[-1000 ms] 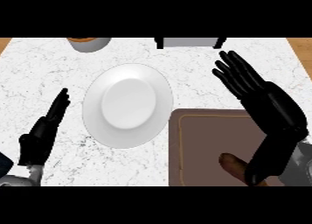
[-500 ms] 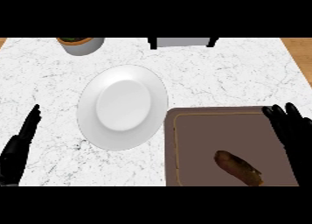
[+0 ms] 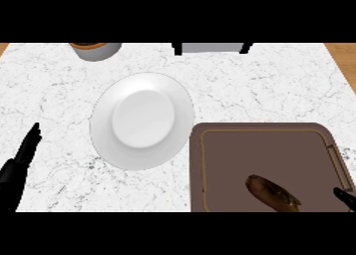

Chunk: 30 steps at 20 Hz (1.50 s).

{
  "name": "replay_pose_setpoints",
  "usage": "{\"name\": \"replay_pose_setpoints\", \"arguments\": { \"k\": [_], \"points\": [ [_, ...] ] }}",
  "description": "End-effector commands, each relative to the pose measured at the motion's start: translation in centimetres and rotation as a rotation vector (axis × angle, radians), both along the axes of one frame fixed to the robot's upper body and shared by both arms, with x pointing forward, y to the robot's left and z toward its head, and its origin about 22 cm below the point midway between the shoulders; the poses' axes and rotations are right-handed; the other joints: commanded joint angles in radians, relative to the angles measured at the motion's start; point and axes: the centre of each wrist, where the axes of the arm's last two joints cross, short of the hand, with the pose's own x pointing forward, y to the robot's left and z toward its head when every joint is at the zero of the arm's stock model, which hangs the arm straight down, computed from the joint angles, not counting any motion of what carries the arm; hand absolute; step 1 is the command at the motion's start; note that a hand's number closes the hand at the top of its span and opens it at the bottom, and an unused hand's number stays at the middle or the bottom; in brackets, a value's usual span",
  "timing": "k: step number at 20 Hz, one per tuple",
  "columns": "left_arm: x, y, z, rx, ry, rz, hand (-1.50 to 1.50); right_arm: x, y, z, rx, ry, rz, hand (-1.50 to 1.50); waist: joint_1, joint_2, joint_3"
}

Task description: Pick the sweet potato from the tray and place it in the plate

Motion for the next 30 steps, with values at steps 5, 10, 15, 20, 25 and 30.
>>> {"name": "replay_pose_setpoints", "arguments": {
  "k": [5, 10, 15, 20, 25, 30],
  "points": [
    [1.0, -0.2, -0.6, -0.009, -0.007, -0.015, 0.0, -1.6, -0.6, 2.8, -0.426, -0.004, -0.128, -1.5, 0.015, 0.008, -0.001],
    [1.3, -1.1, 1.2, -0.008, -0.035, -0.044, 0.0, -0.7, 0.3, 4.5, -0.573, 0.045, -0.222, -1.5, 0.04, 0.01, -0.001],
    [1.3, -0.5, 0.3, -0.002, -0.017, -0.045, 0.0, 0.5, 0.9, 4.5, -0.733, 0.11, -0.21, -1.5, 0.044, 0.012, -0.002],
    [1.6, -0.2, 0.9, -0.006, -0.024, -0.053, 0.0, 2.6, 1.8, 3.2, -0.871, 0.142, -0.217, -1.5, 0.05, 0.012, -0.001],
    [-0.2, -1.3, 0.0, 0.005, -0.011, -0.055, 0.0, 3.0, 3.9, 2.8, -1.018, 0.141, -0.206, -1.5, 0.052, 0.01, -0.001],
    [1.3, 0.6, 2.2, 0.002, -0.019, -0.036, 0.0, 5.1, 3.5, -1.6, -1.036, 0.162, -0.164, -1.5, 0.039, 0.009, 0.0]
  ]
}}
